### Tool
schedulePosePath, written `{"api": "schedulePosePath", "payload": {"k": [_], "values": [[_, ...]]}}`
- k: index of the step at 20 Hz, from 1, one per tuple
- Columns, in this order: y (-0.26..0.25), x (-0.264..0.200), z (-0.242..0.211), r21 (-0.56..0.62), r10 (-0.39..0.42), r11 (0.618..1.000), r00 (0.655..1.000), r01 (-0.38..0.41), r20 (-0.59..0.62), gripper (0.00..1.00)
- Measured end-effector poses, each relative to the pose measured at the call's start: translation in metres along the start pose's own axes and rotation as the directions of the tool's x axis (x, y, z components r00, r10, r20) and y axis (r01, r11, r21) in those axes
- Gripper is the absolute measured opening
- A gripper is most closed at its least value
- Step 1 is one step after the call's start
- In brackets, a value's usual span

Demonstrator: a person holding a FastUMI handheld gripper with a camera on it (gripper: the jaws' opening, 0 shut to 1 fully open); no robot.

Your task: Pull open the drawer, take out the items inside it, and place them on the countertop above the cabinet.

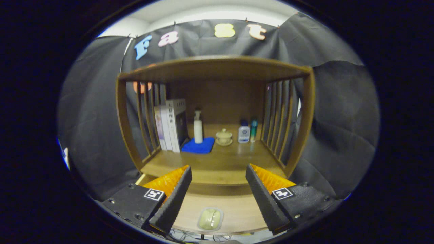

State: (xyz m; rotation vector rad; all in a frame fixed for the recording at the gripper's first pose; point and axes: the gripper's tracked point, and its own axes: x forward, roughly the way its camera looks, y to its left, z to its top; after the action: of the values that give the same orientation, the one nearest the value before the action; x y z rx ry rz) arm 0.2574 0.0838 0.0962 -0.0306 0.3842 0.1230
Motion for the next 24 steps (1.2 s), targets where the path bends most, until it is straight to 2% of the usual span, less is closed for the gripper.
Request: {"api": "schedulePosePath", "payload": {"k": [3,6,8,10,11,13,16,17,22,24], "values": [[0.008,0.036,-0.041,-0.008,0.002,1.0,0.983,-0.003,-0.182,1.0],[0.008,0.059,-0.078,0.018,0.007,1.0,0.934,-0.001,-0.358,1.0],[0.008,0.07,-0.107,0.021,0.001,1.0,0.888,0.01,-0.46,1.0],[0.013,0.077,-0.133,0.054,0.018,0.998,0.829,0.014,-0.559,1.0],[0.012,0.08,-0.148,0.058,0.004,0.997,0.794,0.04,-0.608,0.97],[0.009,0.081,-0.168,0.06,-0.003,0.997,0.753,0.056,-0.658,0.94],[0.005,0.077,-0.188,0.093,-0.001,0.991,0.691,0.099,-0.723,0.84],[0.004,0.077,-0.193,0.091,-0.006,0.99,0.68,0.107,-0.733,0.79],[0.001,0.074,-0.204,0.086,-0.025,0.986,0.636,0.144,-0.771,0.55],[0.001,0.078,-0.203,0.089,-0.027,0.985,0.636,0.149,-0.771,0.42]]}}
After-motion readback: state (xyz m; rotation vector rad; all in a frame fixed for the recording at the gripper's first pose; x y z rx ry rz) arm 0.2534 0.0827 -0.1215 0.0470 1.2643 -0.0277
